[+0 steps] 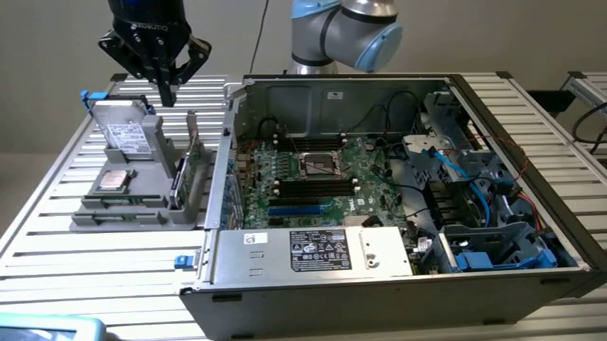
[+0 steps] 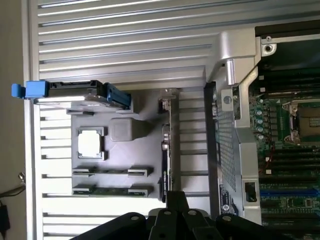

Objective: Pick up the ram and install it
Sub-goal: 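Reach for the ram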

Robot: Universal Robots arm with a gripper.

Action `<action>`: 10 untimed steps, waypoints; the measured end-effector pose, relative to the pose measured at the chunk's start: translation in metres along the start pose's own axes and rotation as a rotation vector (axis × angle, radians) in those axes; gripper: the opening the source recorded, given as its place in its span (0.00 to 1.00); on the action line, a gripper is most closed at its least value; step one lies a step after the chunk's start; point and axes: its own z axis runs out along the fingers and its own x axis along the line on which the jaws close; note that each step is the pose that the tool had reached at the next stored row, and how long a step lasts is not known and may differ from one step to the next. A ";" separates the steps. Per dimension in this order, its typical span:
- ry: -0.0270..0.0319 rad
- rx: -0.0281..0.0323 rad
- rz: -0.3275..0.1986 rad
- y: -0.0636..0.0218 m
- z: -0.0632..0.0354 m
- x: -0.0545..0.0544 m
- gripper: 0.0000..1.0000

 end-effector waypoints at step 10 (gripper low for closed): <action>0.0156 0.0126 0.002 -0.0036 0.0139 0.043 0.11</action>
